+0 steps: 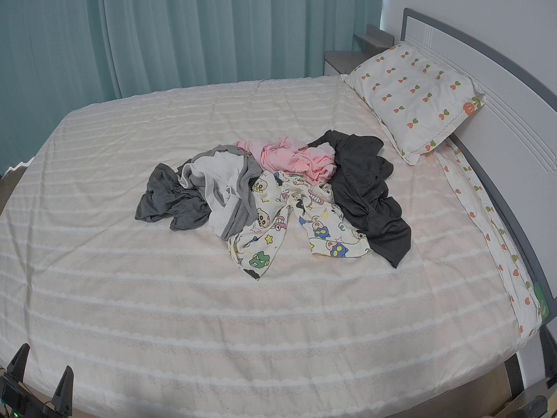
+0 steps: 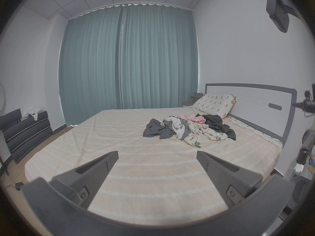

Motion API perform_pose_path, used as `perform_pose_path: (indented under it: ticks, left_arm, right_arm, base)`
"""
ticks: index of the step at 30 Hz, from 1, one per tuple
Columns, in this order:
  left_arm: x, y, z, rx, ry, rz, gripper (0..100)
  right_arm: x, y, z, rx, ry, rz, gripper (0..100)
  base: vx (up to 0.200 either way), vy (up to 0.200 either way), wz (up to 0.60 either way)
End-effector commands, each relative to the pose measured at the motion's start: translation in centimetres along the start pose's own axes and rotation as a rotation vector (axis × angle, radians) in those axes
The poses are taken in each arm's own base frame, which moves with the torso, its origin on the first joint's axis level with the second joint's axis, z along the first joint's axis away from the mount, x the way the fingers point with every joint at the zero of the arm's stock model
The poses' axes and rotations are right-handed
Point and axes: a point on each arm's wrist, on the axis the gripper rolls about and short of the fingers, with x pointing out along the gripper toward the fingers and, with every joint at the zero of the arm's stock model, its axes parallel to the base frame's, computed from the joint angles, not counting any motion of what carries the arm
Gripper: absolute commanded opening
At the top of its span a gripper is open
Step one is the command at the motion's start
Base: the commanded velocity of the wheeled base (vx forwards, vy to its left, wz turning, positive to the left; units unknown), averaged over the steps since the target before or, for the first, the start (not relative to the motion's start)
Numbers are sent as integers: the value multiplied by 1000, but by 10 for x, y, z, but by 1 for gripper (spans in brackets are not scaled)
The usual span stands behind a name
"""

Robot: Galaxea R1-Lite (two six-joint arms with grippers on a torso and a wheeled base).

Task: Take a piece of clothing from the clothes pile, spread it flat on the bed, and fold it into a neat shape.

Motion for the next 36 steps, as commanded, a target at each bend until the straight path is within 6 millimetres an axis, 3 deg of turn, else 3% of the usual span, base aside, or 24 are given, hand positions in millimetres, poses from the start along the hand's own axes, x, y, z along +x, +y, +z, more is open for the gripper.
perform_pose_path:
  ticks: [1,13,19,20,24,25,26,30,31,33,34,36]
  left_arm:
    - [0,0,-4,-3,-5,-13,100]
    - [0,0,-4,-3,-4,-11,100]
    - [0,0,-4,-2,-4,-13,100]
    - [0,0,-4,-2,-4,-13,100]
    - [0,0,-4,-2,-4,-13,100]
    - [0,0,-4,-2,-4,-13,100]
    - [0,0,-4,-2,-4,-13,100]
    - [0,0,-4,-2,-4,-16,100]
    - [0,0,-4,-2,-4,-16,100]
    - [0,0,-4,-2,-4,-16,100]
    - [0,0,-4,-2,-4,-16,100]
    - [0,0,-4,-2,-4,-16,100]
  right_arm:
    - [119,-9,12,276,550,318,100]
    - [188,-9,-20,304,667,354,100]
    - [236,-3,-39,403,738,348,100]
    - [236,-3,-39,403,738,348,100]
    - [284,4,-68,504,796,321,100]
    - [285,5,-69,506,797,322,100]
    - [307,7,-82,538,799,301,100]
    - [351,12,-104,579,759,198,100]
    - [371,17,-118,593,748,132,100]
    - [371,17,-118,593,748,132,100]
    - [396,23,-136,592,732,54,100]
    - [409,26,-145,583,719,27,100]
  base:
    - [0,200,0]
    - [0,200,0]
    - [0,0,0]
    - [0,0,0]
    - [0,0,0]
    - [0,0,0]
    - [0,0,0]
    - [0,0,0]
    - [0,0,0]
    - [0,0,0]
    - [0,0,0]
    - [0,0,0]
